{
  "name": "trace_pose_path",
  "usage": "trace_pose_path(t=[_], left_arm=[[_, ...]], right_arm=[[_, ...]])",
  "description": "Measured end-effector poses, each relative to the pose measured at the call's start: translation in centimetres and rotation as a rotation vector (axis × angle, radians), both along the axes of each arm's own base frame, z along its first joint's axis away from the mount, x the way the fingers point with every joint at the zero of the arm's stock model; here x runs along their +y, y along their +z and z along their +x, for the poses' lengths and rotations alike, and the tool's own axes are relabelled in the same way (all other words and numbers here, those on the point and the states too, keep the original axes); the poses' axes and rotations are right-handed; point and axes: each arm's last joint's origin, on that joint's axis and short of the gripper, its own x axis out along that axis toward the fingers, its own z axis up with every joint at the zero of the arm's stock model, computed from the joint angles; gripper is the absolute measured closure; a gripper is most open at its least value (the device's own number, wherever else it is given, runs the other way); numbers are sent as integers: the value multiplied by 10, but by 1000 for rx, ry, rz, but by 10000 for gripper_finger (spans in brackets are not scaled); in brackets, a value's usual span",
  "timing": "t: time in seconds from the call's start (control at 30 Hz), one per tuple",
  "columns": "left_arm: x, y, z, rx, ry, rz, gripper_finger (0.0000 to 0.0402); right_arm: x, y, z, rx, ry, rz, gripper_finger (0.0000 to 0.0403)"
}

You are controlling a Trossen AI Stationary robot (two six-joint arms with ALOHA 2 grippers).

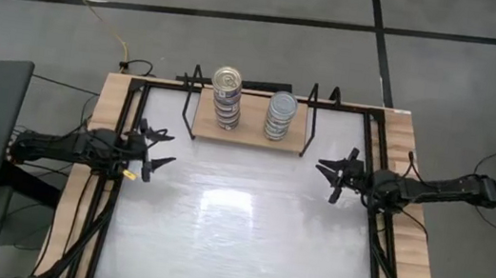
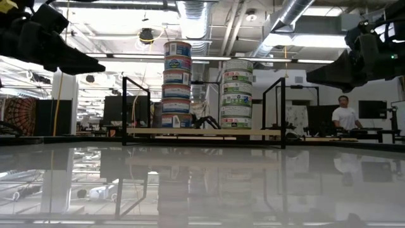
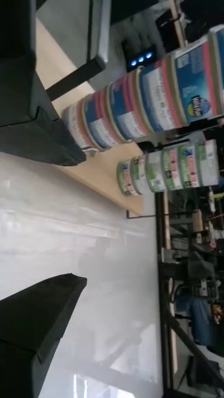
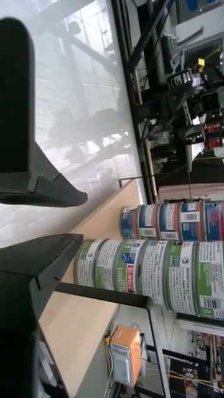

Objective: Stack canned seafood by type on shelf
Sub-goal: Return to Home Position

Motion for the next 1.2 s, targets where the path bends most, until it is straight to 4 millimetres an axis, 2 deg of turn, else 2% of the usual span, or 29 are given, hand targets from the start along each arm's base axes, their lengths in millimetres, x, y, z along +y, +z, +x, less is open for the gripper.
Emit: trace_pose_path(t=[0.5, 1.2], left_arm=[[0, -14, -2, 149, 1, -12, 113], [0, -16, -3, 162, 1, -12, 113]], right_arm=[[0, 0, 0, 4, 1, 0, 295], [0, -2, 0, 22, 1, -2, 294]])
